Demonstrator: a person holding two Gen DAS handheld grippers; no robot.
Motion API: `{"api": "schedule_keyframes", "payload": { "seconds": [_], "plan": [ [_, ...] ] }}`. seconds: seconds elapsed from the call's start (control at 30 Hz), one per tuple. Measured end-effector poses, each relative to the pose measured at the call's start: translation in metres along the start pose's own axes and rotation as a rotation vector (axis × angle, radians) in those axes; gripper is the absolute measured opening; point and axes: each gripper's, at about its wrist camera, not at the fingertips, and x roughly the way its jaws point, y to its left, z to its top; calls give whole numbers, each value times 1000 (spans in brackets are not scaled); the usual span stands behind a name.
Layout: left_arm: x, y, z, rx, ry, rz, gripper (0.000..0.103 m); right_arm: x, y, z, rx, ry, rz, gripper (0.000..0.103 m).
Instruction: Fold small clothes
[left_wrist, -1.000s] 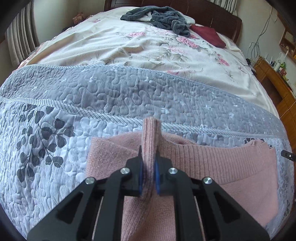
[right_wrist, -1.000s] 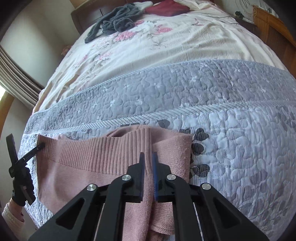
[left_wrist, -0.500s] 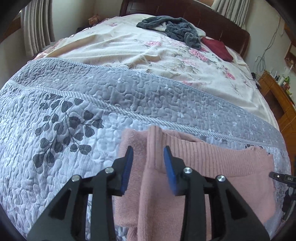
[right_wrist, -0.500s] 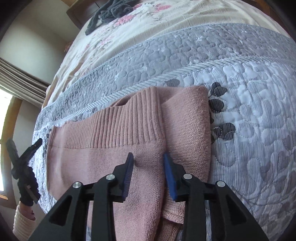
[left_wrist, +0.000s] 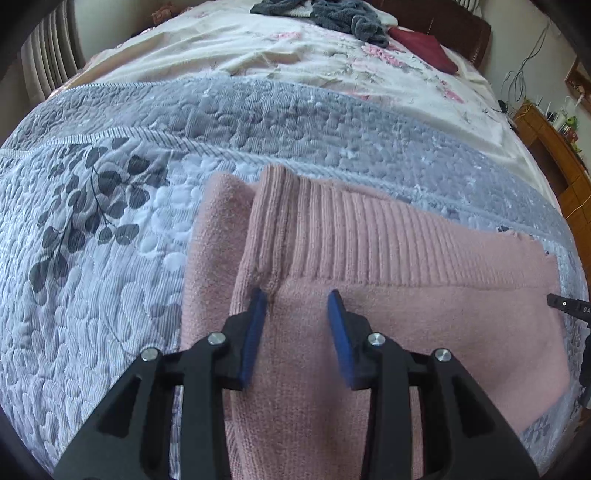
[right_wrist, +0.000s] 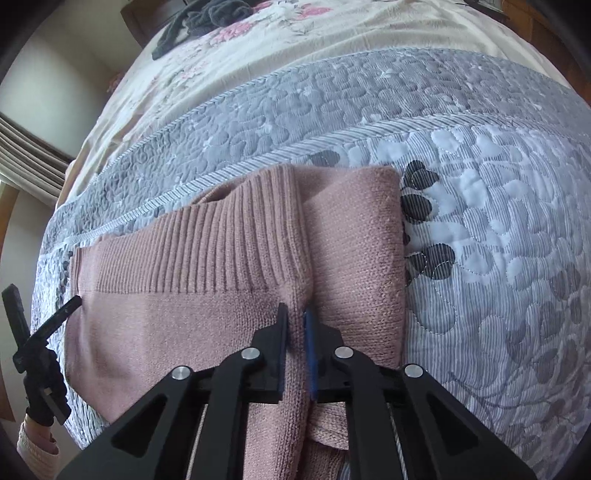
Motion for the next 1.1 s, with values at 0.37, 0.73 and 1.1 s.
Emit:
{"api": "schedule_keyframes", "payload": {
  "seconds": [0.37,0.73,1.1],
  "plan": [
    [-67,-26,-31,55,-78,-90,42,-67,21,-69,-129,-4,81,38],
    [-48,-48,-97,126,84,-105,44,-49,9,-123,-98,68,-5,9],
    [-36,-46,-101,132,110,-75,44,-41,-1,-123,-53,87,26,14]
  ]
}}
